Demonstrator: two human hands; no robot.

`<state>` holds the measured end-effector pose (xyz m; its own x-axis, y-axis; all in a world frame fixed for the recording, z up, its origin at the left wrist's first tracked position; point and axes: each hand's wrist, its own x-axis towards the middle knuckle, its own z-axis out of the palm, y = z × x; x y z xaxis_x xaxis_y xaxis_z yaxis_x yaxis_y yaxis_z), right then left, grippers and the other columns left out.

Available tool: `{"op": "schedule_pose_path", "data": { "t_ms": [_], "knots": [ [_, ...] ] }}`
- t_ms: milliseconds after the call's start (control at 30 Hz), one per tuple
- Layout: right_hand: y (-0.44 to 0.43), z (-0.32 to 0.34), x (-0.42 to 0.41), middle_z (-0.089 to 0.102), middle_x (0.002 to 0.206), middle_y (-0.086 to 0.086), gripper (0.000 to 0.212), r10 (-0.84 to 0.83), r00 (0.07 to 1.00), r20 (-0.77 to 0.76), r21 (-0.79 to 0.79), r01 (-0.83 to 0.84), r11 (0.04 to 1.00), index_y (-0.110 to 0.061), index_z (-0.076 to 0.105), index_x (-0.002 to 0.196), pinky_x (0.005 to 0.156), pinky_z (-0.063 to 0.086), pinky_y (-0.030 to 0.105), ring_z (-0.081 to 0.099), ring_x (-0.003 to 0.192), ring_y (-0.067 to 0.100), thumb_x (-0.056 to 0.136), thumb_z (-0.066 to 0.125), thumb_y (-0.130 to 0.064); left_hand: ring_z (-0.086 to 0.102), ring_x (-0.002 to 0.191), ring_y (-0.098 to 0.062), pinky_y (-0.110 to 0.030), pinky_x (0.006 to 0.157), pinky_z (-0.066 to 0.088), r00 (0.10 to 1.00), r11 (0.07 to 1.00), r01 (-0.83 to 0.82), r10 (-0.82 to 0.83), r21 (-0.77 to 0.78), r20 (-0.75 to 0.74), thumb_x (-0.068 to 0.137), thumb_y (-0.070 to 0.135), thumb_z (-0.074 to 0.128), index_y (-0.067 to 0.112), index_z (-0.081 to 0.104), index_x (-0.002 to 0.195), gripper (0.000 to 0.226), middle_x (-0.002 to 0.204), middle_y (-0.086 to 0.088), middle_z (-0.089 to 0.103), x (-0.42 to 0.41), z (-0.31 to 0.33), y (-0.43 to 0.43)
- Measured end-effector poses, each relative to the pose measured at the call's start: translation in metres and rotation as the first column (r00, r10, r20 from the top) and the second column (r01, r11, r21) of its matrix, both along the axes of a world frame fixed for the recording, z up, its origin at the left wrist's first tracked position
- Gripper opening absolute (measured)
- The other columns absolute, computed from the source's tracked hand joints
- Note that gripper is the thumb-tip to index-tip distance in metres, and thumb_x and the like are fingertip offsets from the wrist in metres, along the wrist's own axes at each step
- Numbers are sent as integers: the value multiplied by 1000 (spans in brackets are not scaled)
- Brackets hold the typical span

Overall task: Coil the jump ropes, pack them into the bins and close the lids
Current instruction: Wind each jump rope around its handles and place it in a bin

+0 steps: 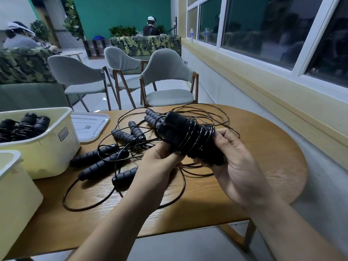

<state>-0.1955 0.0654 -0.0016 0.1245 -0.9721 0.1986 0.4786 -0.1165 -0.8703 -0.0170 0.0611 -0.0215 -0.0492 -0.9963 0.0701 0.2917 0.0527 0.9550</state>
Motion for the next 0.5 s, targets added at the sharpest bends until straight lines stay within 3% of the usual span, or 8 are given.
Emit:
{"op": "schedule_pose_path", "data": {
  "t_ms": [67,167,233,367,500],
  "knots": [
    [-1,0,-1,72,116,21,29,-46,999,-15,-9,46,999,-3,60,117,85,41,55,64,93,42,104,54,-29,55,83,-15,-36,79,38,998,998,57,-57,-8,-9,89,15,71,14,77,119,31,94,-3,73,1,0,1],
    [-2,-1,-1,73,116,20,37,-89,995,-44,-7,88,996,0,58,121,92,39,56,64,93,41,103,55,-32,66,111,-19,-38,89,40,995,995,94,-94,-25,-13,94,27,66,13,71,132,41,129,-9,75,1,5,3],
    [-3,-3,2,72,116,21,42,-102,993,-54,-7,102,995,4,56,123,89,43,53,64,92,40,103,56,-33,68,121,-23,-43,94,40,1000,1000,24,-24,-12,-2,100,40,69,14,73,131,40,129,-9,76,-1,7,4],
    [0,-8,15,68,121,28,33,-122,987,-101,-31,119,992,-4,60,116,77,55,34,65,99,36,105,57,-35,70,113,-35,-46,97,44,995,996,-79,81,36,-55,96,48,66,9,78,121,47,119,-14,79,-1,9,5],
    [1,-12,35,71,117,18,26,-187,959,-213,-115,166,979,-19,65,110,91,57,48,69,106,30,107,58,-44,73,115,-36,-46,103,56,985,989,-130,138,76,-100,101,39,64,5,76,122,41,117,-18,79,8,22,6]
  ]
}}
